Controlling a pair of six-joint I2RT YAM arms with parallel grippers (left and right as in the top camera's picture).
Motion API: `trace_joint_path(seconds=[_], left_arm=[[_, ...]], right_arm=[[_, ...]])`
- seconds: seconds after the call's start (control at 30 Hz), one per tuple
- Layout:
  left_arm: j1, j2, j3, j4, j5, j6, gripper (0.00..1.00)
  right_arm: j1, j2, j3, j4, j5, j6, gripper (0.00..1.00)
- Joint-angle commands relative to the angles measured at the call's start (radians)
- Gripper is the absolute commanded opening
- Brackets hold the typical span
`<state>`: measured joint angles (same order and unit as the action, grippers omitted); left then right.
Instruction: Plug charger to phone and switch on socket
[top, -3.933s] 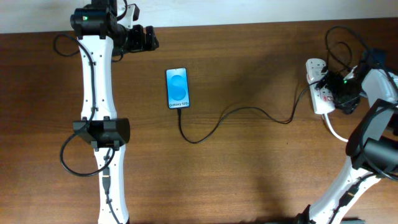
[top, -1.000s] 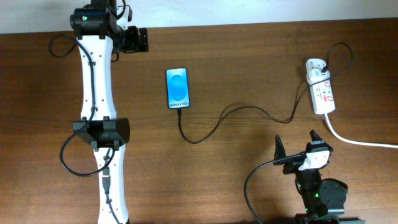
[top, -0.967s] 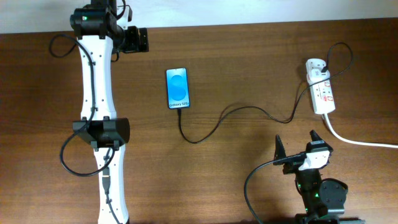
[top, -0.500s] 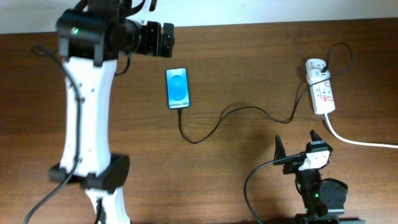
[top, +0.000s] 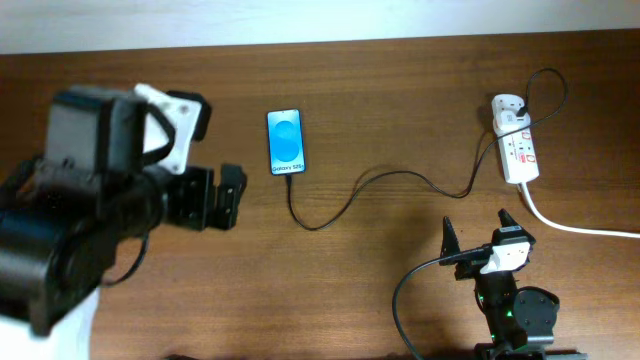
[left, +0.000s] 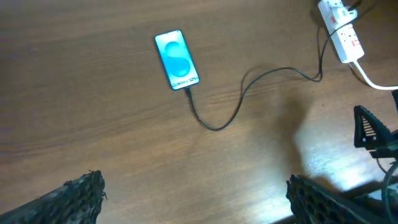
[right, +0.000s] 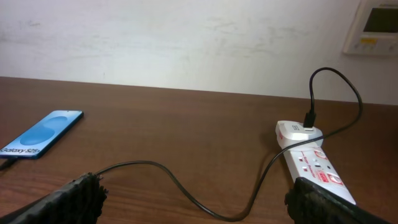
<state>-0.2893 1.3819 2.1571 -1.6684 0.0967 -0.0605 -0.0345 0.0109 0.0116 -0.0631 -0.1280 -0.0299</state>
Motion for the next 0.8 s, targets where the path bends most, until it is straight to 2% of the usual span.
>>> trace_joint_path(seconds=[0.0, 0.07, 0.1, 0.23, 0.33, 0.57, 0.63, 0.77], left_arm=[[0.002, -0.148, -0.184, 0.13, -0.052, 0.057, 0.99], [0.002, -0.265, -0.407, 0.315, -0.052, 0.237, 0.99], [0.002, -0.352, -0.573, 0.438, -0.053, 0.28, 0.99], [0.074, -0.647, -0.984, 0.636, -0.053, 0.28, 0.99], [0.126, -0.851, -1.299, 0.978, -0.053, 0.279, 0.99], [0.163, -1.164, -1.999, 1.967, -0.078, 0.248, 0.99], [0.21, -1.184, -2.097, 2.087, -0.093, 0.156, 0.99], [0.288, -1.283, -2.148, 2.04, -0.102, 0.139, 0.99]], right_arm=[[0.01, -0.007, -0.006, -0.005, 0.008, 0.004, 0.98], [0.01, -0.007, -0.006, -0.005, 0.008, 0.004, 0.98], [0.01, -0.007, -0.006, -0.005, 0.008, 0.004, 0.98], [0.01, -0.007, -0.006, -0.005, 0.008, 0.004, 0.98], [0.01, -0.007, -0.006, -0.005, 0.008, 0.004, 0.98], [0.01, -0.007, -0.006, -0.005, 0.008, 0.004, 0.98], [0.01, -0.007, -0.006, -0.005, 0.008, 0.004, 0.98], [0.01, -0.007, -0.006, -0.005, 0.008, 0.004, 0.98]])
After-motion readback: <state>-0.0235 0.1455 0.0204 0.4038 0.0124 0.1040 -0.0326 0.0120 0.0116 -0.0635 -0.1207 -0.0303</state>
